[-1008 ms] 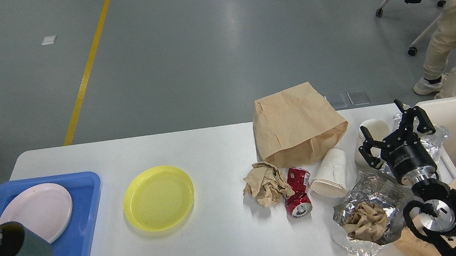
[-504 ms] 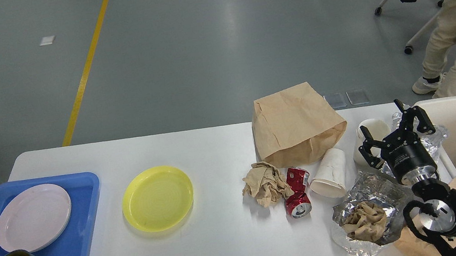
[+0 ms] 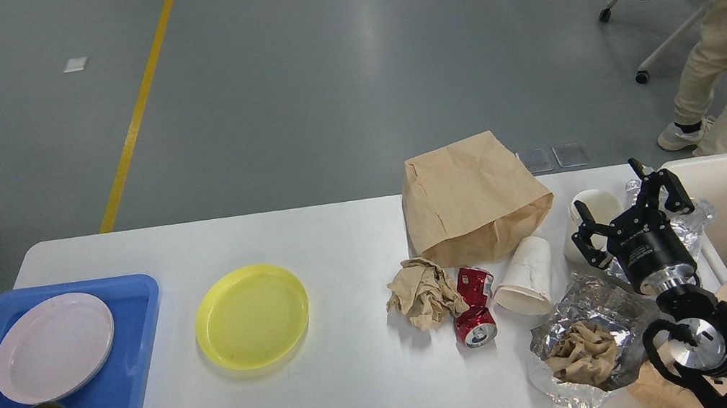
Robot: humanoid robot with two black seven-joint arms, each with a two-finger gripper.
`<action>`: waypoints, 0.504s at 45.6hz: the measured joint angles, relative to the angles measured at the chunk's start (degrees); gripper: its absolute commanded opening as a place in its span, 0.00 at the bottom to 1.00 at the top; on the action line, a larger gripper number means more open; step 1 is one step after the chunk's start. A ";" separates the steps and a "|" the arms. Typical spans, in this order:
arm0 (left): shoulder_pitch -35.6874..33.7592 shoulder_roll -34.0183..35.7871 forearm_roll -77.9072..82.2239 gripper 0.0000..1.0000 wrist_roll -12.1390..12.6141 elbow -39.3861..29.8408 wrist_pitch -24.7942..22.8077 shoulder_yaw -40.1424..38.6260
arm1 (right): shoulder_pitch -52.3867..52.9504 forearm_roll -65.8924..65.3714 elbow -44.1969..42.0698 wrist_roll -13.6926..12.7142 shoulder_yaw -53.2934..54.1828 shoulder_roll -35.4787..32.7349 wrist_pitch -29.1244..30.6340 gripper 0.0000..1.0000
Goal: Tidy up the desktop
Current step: 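Lower the dark green mug onto the blue tray and release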
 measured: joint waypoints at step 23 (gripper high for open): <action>0.40 -0.49 -5.28 0.96 0.06 -0.30 1.37 0.23 | 0.00 0.00 -0.02 0.00 0.00 0.00 0.00 1.00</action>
